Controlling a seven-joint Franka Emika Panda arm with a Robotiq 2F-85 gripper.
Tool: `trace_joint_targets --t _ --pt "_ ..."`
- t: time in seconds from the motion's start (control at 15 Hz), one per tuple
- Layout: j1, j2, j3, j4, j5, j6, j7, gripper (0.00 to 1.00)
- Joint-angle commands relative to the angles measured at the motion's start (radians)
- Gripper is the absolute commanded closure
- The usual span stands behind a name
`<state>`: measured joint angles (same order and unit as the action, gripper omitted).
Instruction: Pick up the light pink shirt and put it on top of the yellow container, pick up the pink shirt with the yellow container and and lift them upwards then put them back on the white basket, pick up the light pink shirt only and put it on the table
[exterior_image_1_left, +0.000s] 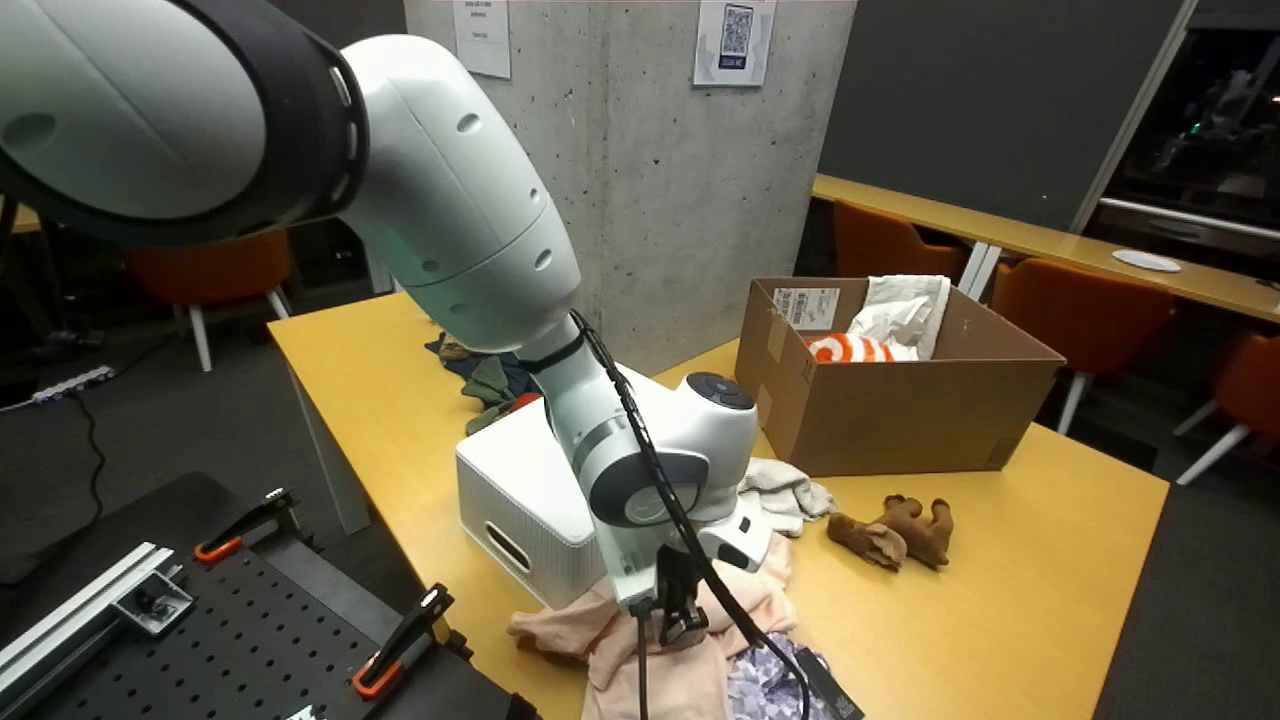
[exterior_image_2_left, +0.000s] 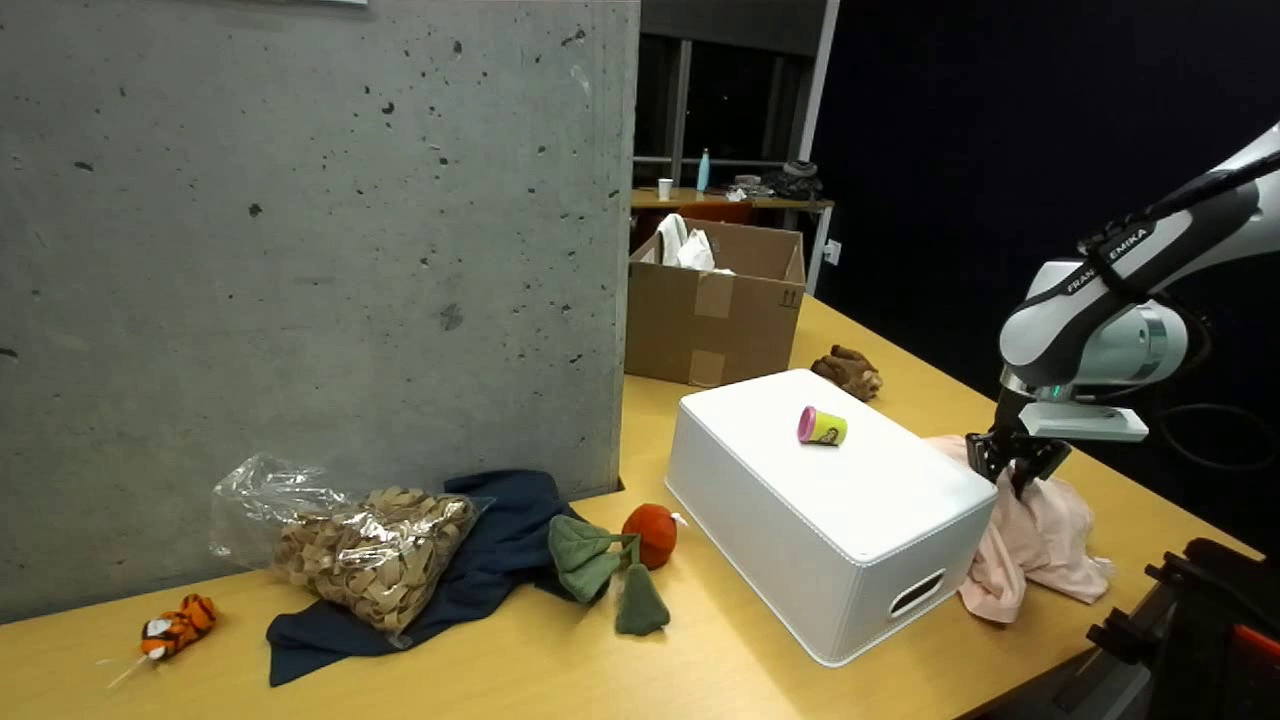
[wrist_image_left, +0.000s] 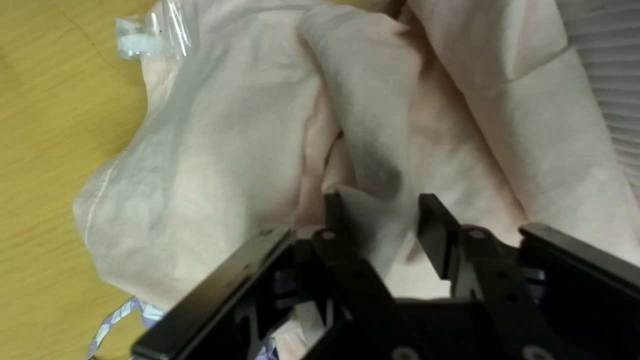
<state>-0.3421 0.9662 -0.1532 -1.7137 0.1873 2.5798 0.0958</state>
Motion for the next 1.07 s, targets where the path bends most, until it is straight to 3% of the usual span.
trace_joint_targets --t 0.0,0.07,0.2,0.6,1.0 --pt "-0.006 -0.051 -0.001 -0.034 0.007 0.018 -0.011 0.87" --pt "-0.006 -0.064 -0.003 -0.040 0.006 0.018 -0.013 0.95" --pt "-0.009 -0.090 -0.007 -0.049 0.006 0.016 -0.016 1.00" --pt "-0.004 -0.171 -0.030 -0.071 -0.004 0.004 -0.012 0.99" --pt "0.007 -0.362 -0.080 -0.119 -0.029 -0.030 -0.007 0.99"
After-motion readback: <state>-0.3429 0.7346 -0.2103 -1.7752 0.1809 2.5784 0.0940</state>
